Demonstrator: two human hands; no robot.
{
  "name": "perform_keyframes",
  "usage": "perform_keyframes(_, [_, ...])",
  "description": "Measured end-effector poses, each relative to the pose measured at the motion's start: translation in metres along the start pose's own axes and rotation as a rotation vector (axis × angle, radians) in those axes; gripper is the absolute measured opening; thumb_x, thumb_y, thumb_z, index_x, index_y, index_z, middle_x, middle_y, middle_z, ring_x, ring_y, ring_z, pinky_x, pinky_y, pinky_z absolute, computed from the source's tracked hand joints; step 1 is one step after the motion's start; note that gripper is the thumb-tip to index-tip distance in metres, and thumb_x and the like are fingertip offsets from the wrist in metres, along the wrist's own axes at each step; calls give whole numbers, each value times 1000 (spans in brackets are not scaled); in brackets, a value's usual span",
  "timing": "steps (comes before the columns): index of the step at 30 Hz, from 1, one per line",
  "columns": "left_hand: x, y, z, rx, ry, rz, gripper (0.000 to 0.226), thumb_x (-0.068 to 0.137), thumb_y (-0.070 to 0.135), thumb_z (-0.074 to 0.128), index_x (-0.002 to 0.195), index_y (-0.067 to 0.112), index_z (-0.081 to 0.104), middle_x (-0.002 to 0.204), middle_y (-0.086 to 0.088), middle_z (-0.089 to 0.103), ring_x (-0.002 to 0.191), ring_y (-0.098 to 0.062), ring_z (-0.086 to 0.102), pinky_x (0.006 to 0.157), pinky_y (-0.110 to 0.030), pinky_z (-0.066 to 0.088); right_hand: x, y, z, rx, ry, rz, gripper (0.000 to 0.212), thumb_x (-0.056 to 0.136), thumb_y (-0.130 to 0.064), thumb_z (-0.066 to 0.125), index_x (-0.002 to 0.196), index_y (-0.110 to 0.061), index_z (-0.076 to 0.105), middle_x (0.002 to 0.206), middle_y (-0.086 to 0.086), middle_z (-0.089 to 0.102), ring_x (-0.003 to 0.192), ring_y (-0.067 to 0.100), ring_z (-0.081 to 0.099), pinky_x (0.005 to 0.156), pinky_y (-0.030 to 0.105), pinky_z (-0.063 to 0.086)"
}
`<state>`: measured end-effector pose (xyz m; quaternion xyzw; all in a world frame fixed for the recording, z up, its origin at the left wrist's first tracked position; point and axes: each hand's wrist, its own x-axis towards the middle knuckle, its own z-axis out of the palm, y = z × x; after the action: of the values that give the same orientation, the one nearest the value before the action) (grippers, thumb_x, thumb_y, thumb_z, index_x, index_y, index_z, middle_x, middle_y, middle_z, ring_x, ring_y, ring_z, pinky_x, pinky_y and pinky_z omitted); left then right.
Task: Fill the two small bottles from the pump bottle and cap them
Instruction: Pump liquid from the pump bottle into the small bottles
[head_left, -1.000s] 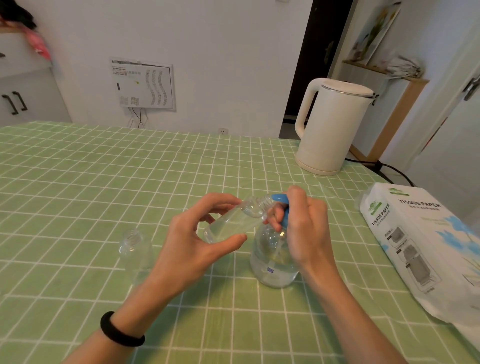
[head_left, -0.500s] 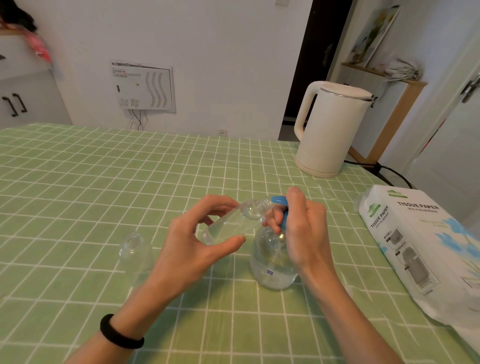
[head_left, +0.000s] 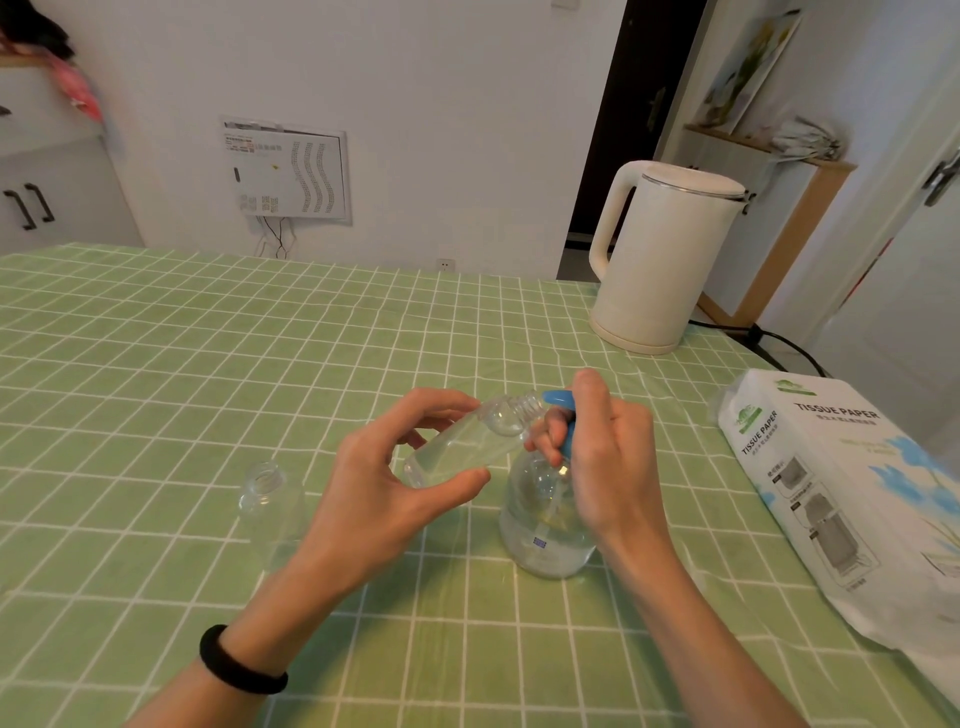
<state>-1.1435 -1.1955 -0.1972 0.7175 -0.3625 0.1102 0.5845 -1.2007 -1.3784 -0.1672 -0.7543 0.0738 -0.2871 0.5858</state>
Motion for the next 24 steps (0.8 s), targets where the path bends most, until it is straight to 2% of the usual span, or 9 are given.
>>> perform_keyframes(2, [0,1,0,-1,-1,-2,48,76,37,81,122,37,66,120,19,73,113,-12,70,90,-31,55,0,0,0,6,-8,-10,60,98,-44,39,47,-14,50,48,12,48,62,33,67,69,21,57])
perform_keyframes(3, [0,1,-1,-3,0,-3,49,76,37,81,122,36,66,120,19,73,113,-12,70,90,-32,55,1,-1,0,9,-13,-11,56,96,-40,40,47,-15,51,47,9,47,60,33,64,70,24,59])
perform_keyframes(6, [0,2,-1,-3,0,-2,49,76,37,80,122,37,66,120,20,72,113,-12,70,90,-33,55,3,0,0,-12,-16,-17,49,92,-32,42,46,-19,52,45,3,50,56,19,61,74,39,62])
perform_keyframes(11, [0,1,0,7,-3,-1,50,76,38,80,123,38,66,121,20,73,113,-13,70,90,-33,55,1,3,0,-21,-13,3,54,98,-33,40,48,-18,52,47,2,50,59,15,65,82,51,63])
perform_keyframes(13, [0,0,0,10,-6,1,50,76,39,80,124,38,66,121,20,72,113,-12,69,90,-32,56,1,3,0,-4,-10,18,59,100,-39,38,47,-18,51,47,2,51,59,12,67,83,51,62])
perform_keyframes(15, [0,0,0,11,-5,3,50,76,38,80,124,38,66,121,21,72,113,-12,69,90,-30,55,1,3,1,-2,-8,20,62,100,-46,37,46,-19,51,47,3,52,60,14,68,81,45,63])
perform_keyframes(18, [-1,0,0,19,-8,4,50,76,39,80,124,40,65,122,22,72,114,-11,69,91,-30,55,2,3,1,4,-12,13,59,98,-45,39,47,-16,51,47,4,50,58,17,66,77,39,63])
perform_keyframes(20, [-1,-1,1,17,-9,2,50,76,39,80,124,39,65,122,21,72,114,-12,69,90,-31,55,2,2,0,-1,-24,-5,54,93,-41,40,49,-11,50,47,5,49,55,18,61,76,46,64])
perform_keyframes(24, [-1,-1,1,11,-3,3,50,76,37,81,124,37,66,121,22,72,113,-12,70,89,-31,55,2,2,0,-22,-26,-21,49,92,-33,41,49,-14,52,46,5,50,53,14,60,79,60,61])
